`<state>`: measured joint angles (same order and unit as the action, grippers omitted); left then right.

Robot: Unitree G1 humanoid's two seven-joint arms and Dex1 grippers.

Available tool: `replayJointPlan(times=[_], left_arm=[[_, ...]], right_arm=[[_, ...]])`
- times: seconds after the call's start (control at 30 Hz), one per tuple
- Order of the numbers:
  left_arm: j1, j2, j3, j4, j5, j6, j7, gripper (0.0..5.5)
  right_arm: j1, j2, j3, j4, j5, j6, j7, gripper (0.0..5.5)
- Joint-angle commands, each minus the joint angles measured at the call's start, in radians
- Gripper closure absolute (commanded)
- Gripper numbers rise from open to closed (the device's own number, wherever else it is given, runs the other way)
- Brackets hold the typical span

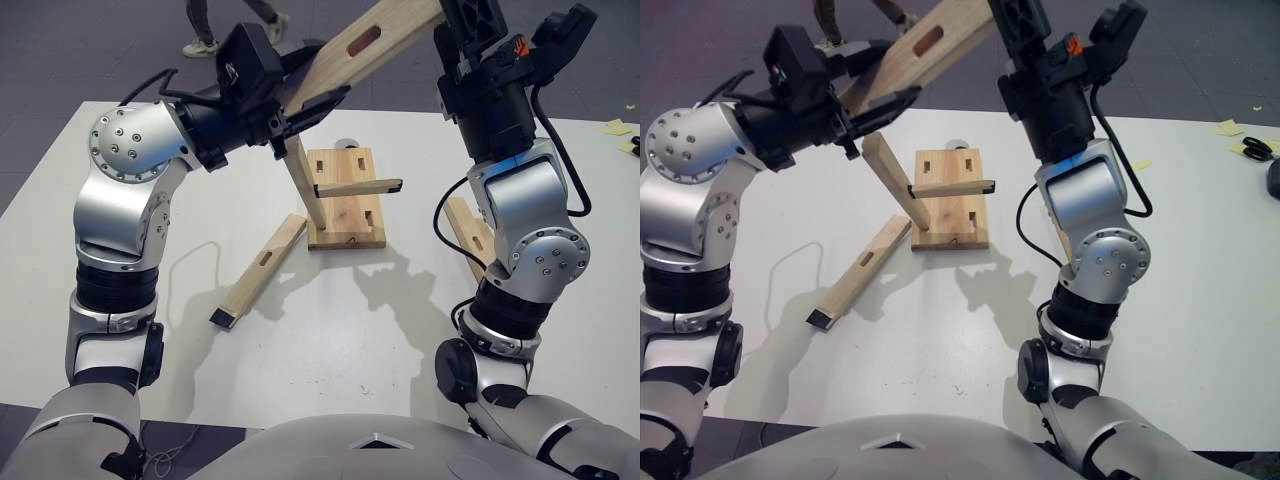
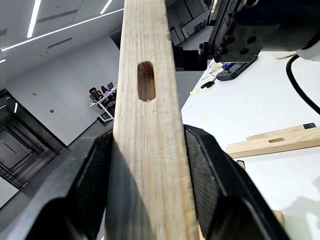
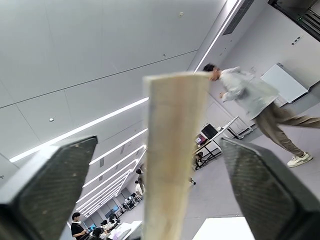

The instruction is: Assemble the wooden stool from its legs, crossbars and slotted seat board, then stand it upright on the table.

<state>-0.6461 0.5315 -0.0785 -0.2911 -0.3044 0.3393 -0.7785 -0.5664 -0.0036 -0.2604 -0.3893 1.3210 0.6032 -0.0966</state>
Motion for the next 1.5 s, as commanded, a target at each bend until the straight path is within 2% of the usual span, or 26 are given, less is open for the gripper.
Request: replayJointPlan(times=[0.03,0.2,0.63,0.8,0.87,1.0,1.1,1.17,1.27,1.4,1.5], left_arm=[[-0.002,0.012,-0.009,-0.015,0.012,0.005,-0.007,3.44],[0.010,0.014,-0.020,-0.019,0.024,0.000,-0.008,3.44],[0.024,0.004,-0.017,-0.044,0.016,0.010,-0.005,3.44],[0.008,0.001,-0.009,-0.040,0.003,0.029,0.000,3.44],[-0.001,-0.003,0.017,-0.036,-0.036,0.056,0.002,2.92],[-0.137,-0.005,0.248,0.035,-0.312,0.216,0.046,2.31],[-0.224,0.051,0.405,0.083,-0.567,0.361,0.043,1.82],[-0.217,0.102,0.451,0.099,-0.660,0.437,0.009,1.55],[-0.152,0.154,0.422,0.103,-0.654,0.466,-0.034,1.11],[0.013,0.193,0.296,0.024,-0.529,0.408,-0.083,0.43],[0.110,0.184,0.185,0.012,-0.415,0.327,-0.125,0.10]], right_arm=[[0.006,0.020,0.003,-0.002,0.058,-0.025,-0.028,1.68],[0.042,0.017,0.010,-0.027,0.120,-0.036,-0.022,2.47],[0.046,0.018,0.048,-0.039,0.101,-0.092,-0.063,4.34],[0.081,0.016,0.063,-0.059,0.075,-0.110,-0.061,4.40],[0.086,0.017,0.065,-0.057,0.069,-0.120,-0.056,4.43],[0.076,0.001,0.034,-0.044,0.082,-0.145,-0.050,4.46],[0.054,-0.034,-0.014,-0.020,0.093,-0.167,-0.033,4.46],[0.033,-0.048,-0.052,-0.007,0.099,-0.195,-0.040,4.46],[0.014,-0.075,-0.094,0.002,0.095,-0.223,-0.045,4.46],[-0.058,-0.137,-0.181,0.098,0.060,-0.289,-0.070,4.46],[-0.061,-0.225,-0.153,0.153,-0.091,-0.271,-0.054,4.46]])
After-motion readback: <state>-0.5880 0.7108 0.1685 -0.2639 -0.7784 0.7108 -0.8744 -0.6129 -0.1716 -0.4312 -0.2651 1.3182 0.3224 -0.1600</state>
